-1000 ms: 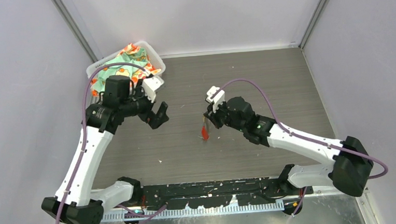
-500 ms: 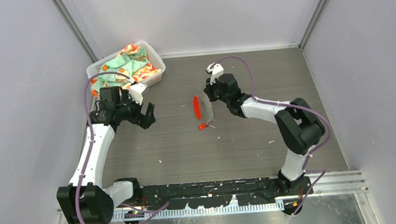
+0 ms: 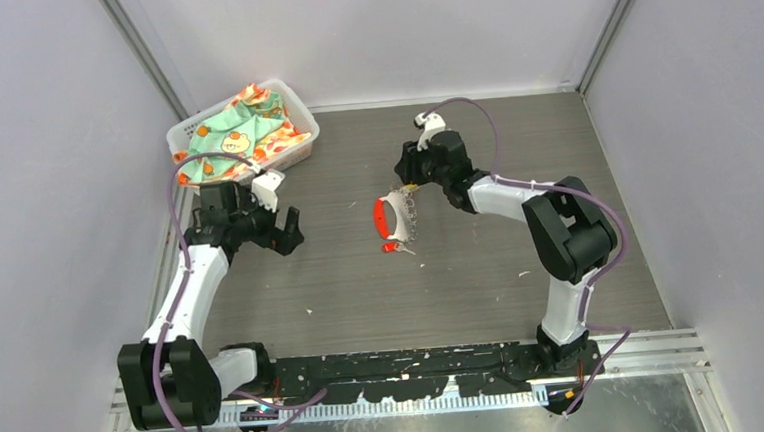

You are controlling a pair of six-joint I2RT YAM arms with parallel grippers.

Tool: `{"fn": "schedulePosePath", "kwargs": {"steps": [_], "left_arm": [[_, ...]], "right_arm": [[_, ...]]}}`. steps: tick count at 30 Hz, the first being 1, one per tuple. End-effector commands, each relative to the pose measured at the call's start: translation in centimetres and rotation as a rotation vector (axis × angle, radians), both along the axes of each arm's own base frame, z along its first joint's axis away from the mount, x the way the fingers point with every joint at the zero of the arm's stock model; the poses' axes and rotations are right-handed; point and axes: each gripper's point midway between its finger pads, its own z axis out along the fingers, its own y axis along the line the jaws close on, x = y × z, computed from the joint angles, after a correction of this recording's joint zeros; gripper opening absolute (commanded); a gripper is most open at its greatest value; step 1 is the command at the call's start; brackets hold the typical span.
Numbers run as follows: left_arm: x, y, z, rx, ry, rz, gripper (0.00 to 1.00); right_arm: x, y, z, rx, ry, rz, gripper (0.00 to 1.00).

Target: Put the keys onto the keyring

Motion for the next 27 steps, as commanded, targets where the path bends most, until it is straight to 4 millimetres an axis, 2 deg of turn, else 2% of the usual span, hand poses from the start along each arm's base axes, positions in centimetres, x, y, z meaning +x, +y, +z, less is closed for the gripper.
{"fn": "schedulePosePath", "kwargs": {"steps": [1, 3, 4, 5, 6, 7, 8, 11, 15, 18, 19, 20, 23, 27], "left_arm": [[1.2, -0.8, 1.0, -0.058, -0.064, -0.008, 1.0], [1.3, -0.8, 0.9, -0.067, -0.063, -0.004, 1.0], [1.4, -0.8, 0.9, -0.069, -0.062, 0.0, 1.0], [1.5, -0.8, 0.8, -0.069, -0.061, 0.004, 1.0], [1.7, -0.7, 0.8, -0.069, -0.065, 0.009, 1.0], [1.9, -0.5, 0.8, -0.067, -0.074, 0.015, 1.0], [2.3, -0.3, 1.0, -0.068, -0.091, 0.026, 1.0], [3.5, 0.9, 1.7, -0.086, -0.133, 0.082, 1.0], [5.5, 3.7, 3.0, -0.135, -0.22, 0.189, 1.0], [6.0, 4.6, 2.4, -0.15, -0.279, 0.226, 1.0], [6.1, 4.5, 2.7, -0.163, -0.311, 0.227, 1.0], [5.8, 4.2, 1.9, -0.183, -0.318, 0.231, 1.0], [5.3, 3.3, 1.2, -0.252, -0.379, 0.218, 1.0], [5.3, 2.6, -0.2, -0.324, -0.421, 0.217, 1.0]], "right_arm": [[1.0, -0.4, 2.9, 0.096, -0.008, 0.0, 0.49], [0.4, -0.8, 3.3, 0.067, -0.004, 0.001, 0.54], [0.0, -1.2, 3.7, 0.06, -0.002, -0.001, 0.69], [-0.5, -1.5, 4.2, 0.058, -0.008, -0.006, 0.96], [-1.2, -2.1, 5.3, 0.063, -0.029, -0.014, 0.99], [-1.9, -2.8, 6.0, 0.064, -0.046, -0.033, 1.0], [-2.6, -4.3, 5.8, 0.053, -0.052, -0.089, 1.0], [-4.6, -8.9, 7.1, 0.01, -0.108, -0.26, 1.0], [-8.0, -17.8, 7.5, -0.112, -0.149, -0.607, 1.0], [-10.8, -23.6, 7.4, -0.173, -0.177, -0.844, 1.0], [-11.5, -24.8, 6.9, -0.201, -0.187, -0.89, 1.0], [-12.4, -26.1, 7.0, -0.212, -0.221, -0.939, 1.0], [-14.1, -28.9, 6.3, -0.243, -0.308, -1.038, 1.0], [-14.3, -31.3, 4.4, -0.257, -0.351, -1.107, 1.0]]}}
